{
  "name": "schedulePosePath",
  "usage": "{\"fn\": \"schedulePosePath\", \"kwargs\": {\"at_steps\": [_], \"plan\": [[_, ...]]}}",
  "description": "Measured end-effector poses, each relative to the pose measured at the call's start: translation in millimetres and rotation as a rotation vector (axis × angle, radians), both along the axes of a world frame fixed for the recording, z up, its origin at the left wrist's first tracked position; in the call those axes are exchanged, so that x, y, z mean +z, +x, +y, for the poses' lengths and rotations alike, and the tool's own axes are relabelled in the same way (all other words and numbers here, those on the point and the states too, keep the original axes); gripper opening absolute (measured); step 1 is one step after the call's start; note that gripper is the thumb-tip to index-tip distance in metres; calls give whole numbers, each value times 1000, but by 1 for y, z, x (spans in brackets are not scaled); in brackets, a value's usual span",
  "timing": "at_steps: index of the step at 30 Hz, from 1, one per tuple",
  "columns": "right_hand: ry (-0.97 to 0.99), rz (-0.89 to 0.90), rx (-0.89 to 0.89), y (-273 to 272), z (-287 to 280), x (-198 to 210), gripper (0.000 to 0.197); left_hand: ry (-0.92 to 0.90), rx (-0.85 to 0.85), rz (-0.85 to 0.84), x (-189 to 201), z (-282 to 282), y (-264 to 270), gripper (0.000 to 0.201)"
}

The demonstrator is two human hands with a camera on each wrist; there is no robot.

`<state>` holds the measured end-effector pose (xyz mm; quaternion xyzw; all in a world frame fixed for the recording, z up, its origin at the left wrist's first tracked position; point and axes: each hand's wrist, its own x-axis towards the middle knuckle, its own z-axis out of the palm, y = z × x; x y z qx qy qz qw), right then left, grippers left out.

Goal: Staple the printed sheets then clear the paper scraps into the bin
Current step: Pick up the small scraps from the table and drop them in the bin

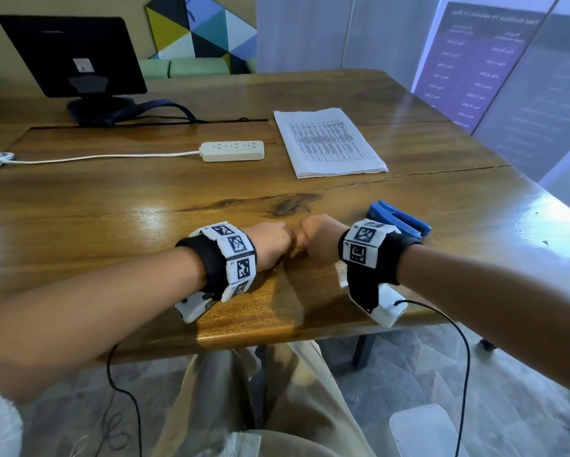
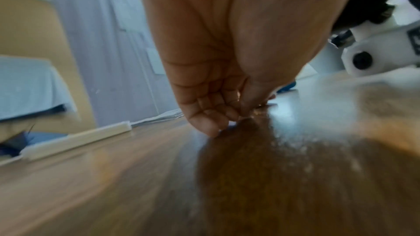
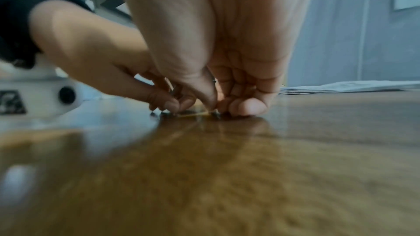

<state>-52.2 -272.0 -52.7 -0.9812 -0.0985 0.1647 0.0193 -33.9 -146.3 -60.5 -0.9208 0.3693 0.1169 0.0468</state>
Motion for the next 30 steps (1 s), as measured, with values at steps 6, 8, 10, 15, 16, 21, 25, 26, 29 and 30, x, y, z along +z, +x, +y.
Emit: {"fn": "schedulePosePath", "kwargs": {"at_steps": [6, 8, 10, 15, 16, 21, 25, 26, 29, 30], "plan": [[139, 17, -90, -2, -14, 4, 15, -175, 129, 56, 5, 14, 10, 15], [162, 19, -92, -3, -16, 7, 23, -215, 103, 27, 6, 13, 8, 15], [185, 18, -104, -6, -19, 10, 26, -207, 56, -8, 6, 8, 3, 15], [204, -10, -90, -11, -23, 11, 26, -112, 7, -41, 6, -4, -2, 17], [209, -11, -89, -12, -24, 11, 25, -91, 2, -44, 6, -5, -2, 17], [257, -6, -94, -16, -27, 12, 21, 37, -25, -57, 11, -11, -2, 16], [284, 21, -119, -19, -28, 13, 21, 141, -73, -117, 12, -17, -9, 24], [290, 22, -127, -20, -28, 13, 21, 157, -87, -138, 12, -18, -10, 25], [314, 21, -145, -22, -29, 12, 21, 197, -111, -174, 10, -19, -13, 29], [317, 18, -147, -22, -30, 12, 20, 211, -116, -180, 10, -19, -13, 29]]}}
